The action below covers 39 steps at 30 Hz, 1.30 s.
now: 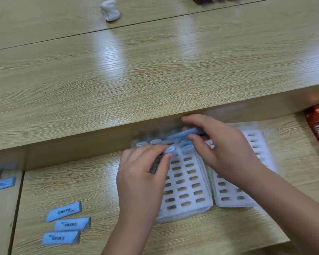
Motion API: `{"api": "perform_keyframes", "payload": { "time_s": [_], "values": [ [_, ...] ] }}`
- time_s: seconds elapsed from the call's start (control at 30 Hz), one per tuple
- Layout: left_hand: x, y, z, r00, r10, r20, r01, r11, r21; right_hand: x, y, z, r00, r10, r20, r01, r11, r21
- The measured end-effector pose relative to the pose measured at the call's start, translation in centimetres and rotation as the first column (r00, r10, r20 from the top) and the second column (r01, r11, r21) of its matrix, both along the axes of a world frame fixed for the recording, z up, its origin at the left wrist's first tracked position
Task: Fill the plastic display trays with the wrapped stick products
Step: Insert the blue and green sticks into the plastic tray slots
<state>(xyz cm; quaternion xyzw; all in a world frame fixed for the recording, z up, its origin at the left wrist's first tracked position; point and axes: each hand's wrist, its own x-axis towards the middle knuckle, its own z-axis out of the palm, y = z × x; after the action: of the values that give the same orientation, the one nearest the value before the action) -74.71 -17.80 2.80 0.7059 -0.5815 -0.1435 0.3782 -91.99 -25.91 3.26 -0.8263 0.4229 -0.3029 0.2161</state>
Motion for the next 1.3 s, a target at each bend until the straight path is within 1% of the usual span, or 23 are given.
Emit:
{"api": "perform_keyframes", "payload": {
  "time_s": [0.07,0.13,0.27,0.33,0.43,0.6,0.67,0.83,0.93,1.07,1.23,1.3],
  "values": [
    [-0.1,0.0,-0.1,1.0,0.013,-0.006,-0.013,1.0,-0.003,0.4,0.1,-0.4,0.995,-0.081,0.067,0.077,0.996,0.049],
    [-0.2,0.0,-0.2,1.0,0.025,-0.012,-0.025,1.0,0.003,0.7,0.1,-0.8,0.992,-0.107,0.073,0.106,0.994,0.028],
    [-0.2,-0.3,-0.5,0.999,0.039,-0.031,-0.038,0.999,0.023,1.2,-0.5,-1.3,0.995,-0.092,0.027,0.094,0.993,-0.074],
    [-0.1,-0.5,-0.5,0.997,0.039,-0.063,-0.037,0.999,0.033,1.5,-0.5,-1.7,0.995,-0.089,0.04,0.094,0.988,-0.125],
    [0.1,-0.6,-0.5,0.994,0.054,-0.096,-0.051,0.998,0.038,1.8,-0.4,-2.1,0.991,-0.108,0.081,0.119,0.984,-0.136],
    [0.0,-0.8,-0.7,0.996,0.062,-0.071,-0.06,0.998,0.026,1.9,-0.5,-2.5,0.988,-0.109,0.109,0.124,0.983,-0.138],
    [-0.1,-0.9,-0.7,0.997,0.055,-0.049,-0.054,0.998,0.018,1.8,-0.5,-2.4,0.993,-0.094,0.075,0.105,0.982,-0.159],
    [-0.1,-1.2,-0.6,0.997,0.039,-0.065,-0.038,0.999,0.017,1.5,-0.5,-1.9,0.999,-0.036,-0.022,0.03,0.975,-0.22],
    [-0.2,-1.4,-0.6,0.998,0.039,-0.045,-0.038,0.999,0.006,1.5,-0.5,-1.6,0.991,-0.019,-0.129,-0.015,0.966,-0.257],
    [-0.2,-1.4,-0.4,0.998,0.04,-0.05,-0.042,0.999,-0.025,1.3,-0.4,-1.2,0.987,-0.002,-0.162,-0.032,0.978,-0.205],
    [-0.2,-1.7,-0.5,0.998,0.042,-0.056,-0.041,0.999,0.013,1.1,-0.2,-0.2,0.952,0.047,-0.303,-0.105,0.979,-0.177],
    [-0.2,-1.7,-0.4,0.997,0.046,-0.054,-0.046,0.999,0.009,1.0,-0.1,0.0,0.945,0.053,-0.323,-0.105,0.984,-0.146]
  ]
}}
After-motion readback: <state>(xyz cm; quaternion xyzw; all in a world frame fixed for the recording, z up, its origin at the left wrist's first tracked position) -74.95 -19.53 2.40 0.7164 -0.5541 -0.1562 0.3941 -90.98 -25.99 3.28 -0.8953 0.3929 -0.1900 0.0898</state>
